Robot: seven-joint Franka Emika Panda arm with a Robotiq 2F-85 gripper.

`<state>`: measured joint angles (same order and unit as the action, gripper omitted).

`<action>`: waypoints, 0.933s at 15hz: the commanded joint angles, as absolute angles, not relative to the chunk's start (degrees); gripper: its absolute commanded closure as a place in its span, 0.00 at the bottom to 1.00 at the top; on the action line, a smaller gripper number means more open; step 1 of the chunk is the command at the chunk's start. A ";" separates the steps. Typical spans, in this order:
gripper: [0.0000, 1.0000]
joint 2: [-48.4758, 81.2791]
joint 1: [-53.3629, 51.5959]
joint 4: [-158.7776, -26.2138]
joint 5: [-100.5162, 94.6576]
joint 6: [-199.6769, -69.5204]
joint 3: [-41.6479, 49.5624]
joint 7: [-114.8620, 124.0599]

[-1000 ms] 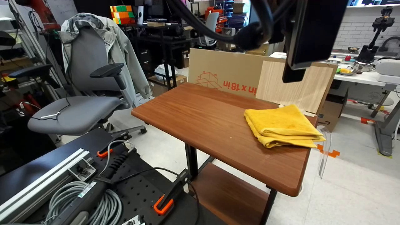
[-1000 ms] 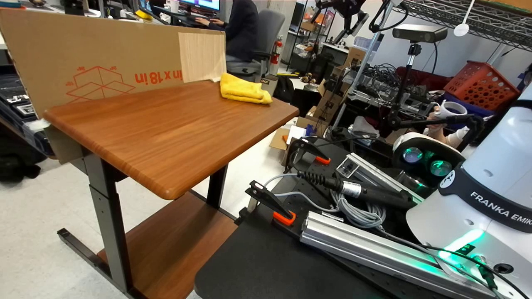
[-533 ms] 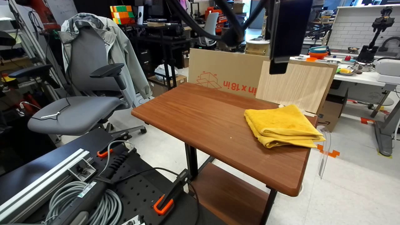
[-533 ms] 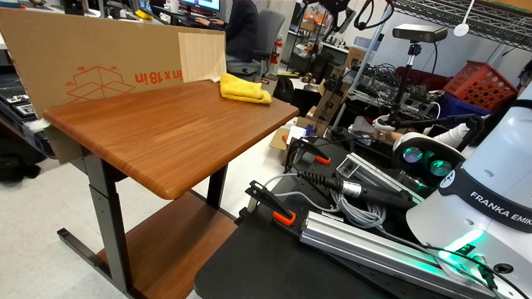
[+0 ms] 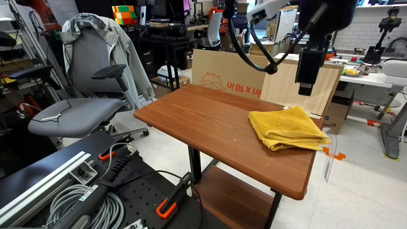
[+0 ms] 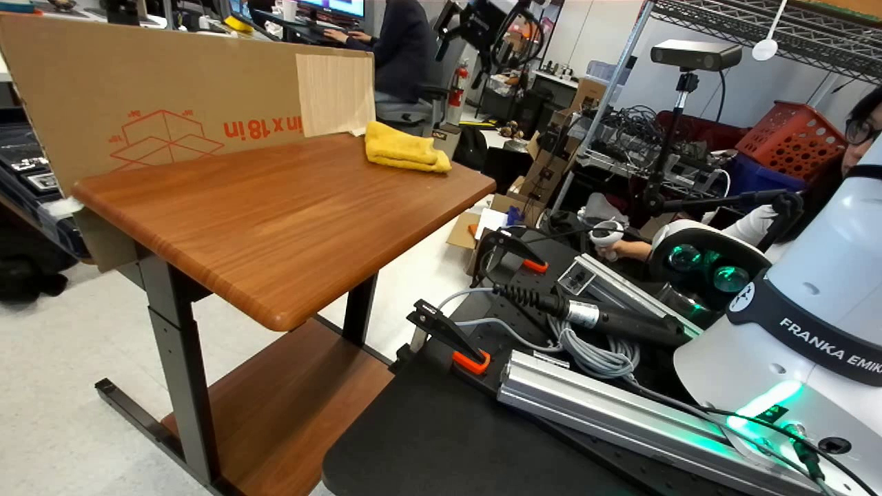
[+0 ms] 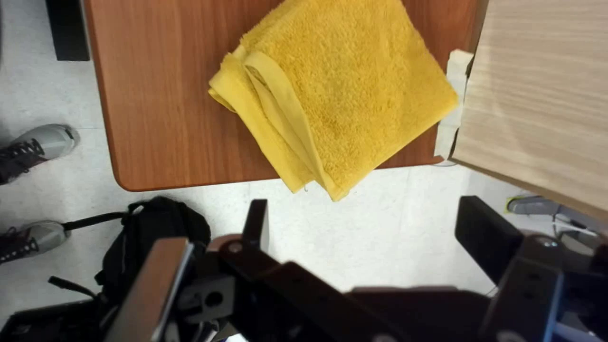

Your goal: Wipe the table with the towel

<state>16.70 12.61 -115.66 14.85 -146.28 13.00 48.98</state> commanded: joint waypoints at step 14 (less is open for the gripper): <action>0.00 48.29 7.56 -83.46 12.75 -128.13 12.72 69.02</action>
<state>44.76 7.93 -86.91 14.51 -129.39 12.18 66.91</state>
